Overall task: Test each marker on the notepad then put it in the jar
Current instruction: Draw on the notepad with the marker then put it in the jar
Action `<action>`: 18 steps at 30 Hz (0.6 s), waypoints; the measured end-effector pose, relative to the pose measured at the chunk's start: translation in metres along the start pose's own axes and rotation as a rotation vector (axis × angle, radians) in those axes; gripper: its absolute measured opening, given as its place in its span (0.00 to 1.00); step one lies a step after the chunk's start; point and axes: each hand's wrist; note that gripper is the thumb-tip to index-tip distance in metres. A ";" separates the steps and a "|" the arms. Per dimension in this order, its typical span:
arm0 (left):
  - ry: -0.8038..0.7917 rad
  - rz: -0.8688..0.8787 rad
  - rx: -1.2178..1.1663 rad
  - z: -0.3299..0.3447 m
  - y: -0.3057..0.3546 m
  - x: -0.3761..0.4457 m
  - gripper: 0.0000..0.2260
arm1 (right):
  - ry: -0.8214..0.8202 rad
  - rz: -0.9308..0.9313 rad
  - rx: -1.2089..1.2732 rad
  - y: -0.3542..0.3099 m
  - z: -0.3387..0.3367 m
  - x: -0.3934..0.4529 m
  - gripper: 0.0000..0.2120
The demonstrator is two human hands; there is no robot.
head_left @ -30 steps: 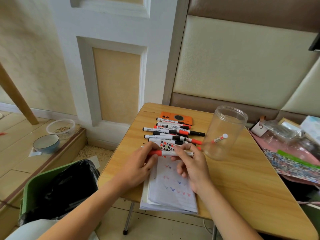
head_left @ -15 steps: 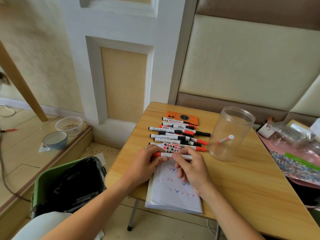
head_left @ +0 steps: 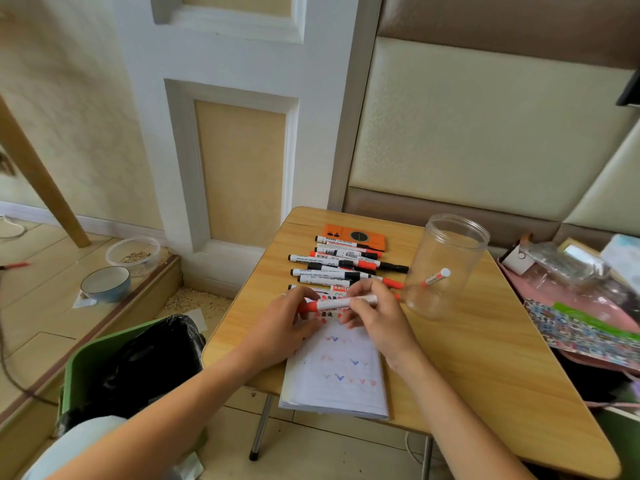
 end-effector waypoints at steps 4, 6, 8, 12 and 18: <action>-0.057 -0.017 0.115 -0.002 0.005 0.002 0.12 | 0.216 -0.231 -0.113 -0.042 -0.036 0.005 0.07; -0.097 -0.033 0.178 -0.005 0.005 0.003 0.11 | 0.381 -0.421 -0.299 -0.070 -0.058 0.002 0.07; -0.119 -0.037 0.234 -0.007 0.005 0.004 0.11 | 0.581 -0.641 -0.502 -0.099 -0.078 -0.004 0.07; -0.094 0.018 0.346 -0.002 0.004 0.005 0.12 | 0.887 -0.782 -0.768 -0.129 -0.118 0.007 0.10; -0.072 0.034 0.384 0.001 0.004 0.002 0.17 | 0.584 -0.305 -1.140 -0.115 -0.128 0.039 0.06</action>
Point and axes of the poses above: each hand's wrist, its own x-axis towards the middle knuckle, its own z-axis out of the palm, y = z × x, and after that the axes turned 5 degrees about -y, right-handed
